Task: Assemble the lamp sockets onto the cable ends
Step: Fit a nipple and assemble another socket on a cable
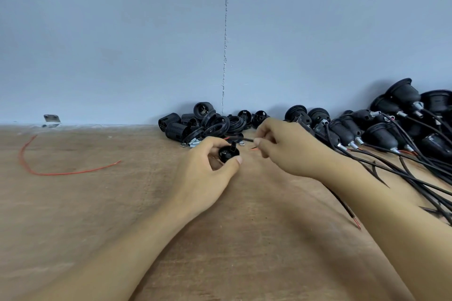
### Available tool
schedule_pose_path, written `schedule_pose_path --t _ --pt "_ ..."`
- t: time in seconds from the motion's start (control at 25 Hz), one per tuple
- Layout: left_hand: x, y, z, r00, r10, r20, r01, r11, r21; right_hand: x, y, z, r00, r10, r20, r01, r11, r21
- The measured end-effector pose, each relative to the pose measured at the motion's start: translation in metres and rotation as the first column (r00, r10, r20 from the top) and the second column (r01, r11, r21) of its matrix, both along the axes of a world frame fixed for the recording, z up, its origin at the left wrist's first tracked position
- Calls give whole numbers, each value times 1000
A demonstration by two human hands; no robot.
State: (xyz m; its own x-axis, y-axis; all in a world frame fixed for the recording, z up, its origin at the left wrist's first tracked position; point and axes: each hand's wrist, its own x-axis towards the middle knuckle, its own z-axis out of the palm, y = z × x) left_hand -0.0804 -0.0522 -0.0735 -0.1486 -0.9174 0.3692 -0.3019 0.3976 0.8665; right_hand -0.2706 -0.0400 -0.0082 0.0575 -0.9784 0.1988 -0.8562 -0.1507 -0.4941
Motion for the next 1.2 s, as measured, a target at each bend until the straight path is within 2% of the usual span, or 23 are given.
schedule_pose_path --t 0.08,0.2,0.36,0.44,0.48,0.52,0.64,0.68,0.8,0.96,1.2 --pt "0 0 1 1000 0 -20 0 1000 26 8 0 -7 970 50 239 -61 997 38" --pt "-1 1 1 999 -25 -35 26 999 41 12 -1 -10 813 30 582 -92 993 78" --pt "1 -2 -1 999 -30 31 28 999 40 8 -4 -12 534 -3 845 -80 995 54" --pt "1 -2 -2 996 -37 80 35 999 21 6 -7 -16 397 -22 918 -63 997 51" --pt "1 -2 -2 994 -35 104 34 999 14 5 -8 -18 368 -38 929 -53 997 62" --pt "1 -2 -2 992 -39 123 38 999 13 5 -8 -21 384 -58 921 -36 996 78" --pt "2 -1 -1 985 -69 157 68 998 8 3 -9 -26 558 -114 822 54 993 101" --pt "3 -1 -1 982 -72 174 74 997 -3 2 -9 -27 584 -122 803 78 992 94" --pt "1 2 0 967 -61 248 79 995 -64 0 -9 -27 582 -118 805 94 993 77" --pt "1 3 0 966 -46 253 73 992 -99 2 -8 -27 595 -94 798 82 995 57" --pt "2 5 1 963 -81 258 115 986 -119 0 -12 -25 455 -9 891 127 990 -55"
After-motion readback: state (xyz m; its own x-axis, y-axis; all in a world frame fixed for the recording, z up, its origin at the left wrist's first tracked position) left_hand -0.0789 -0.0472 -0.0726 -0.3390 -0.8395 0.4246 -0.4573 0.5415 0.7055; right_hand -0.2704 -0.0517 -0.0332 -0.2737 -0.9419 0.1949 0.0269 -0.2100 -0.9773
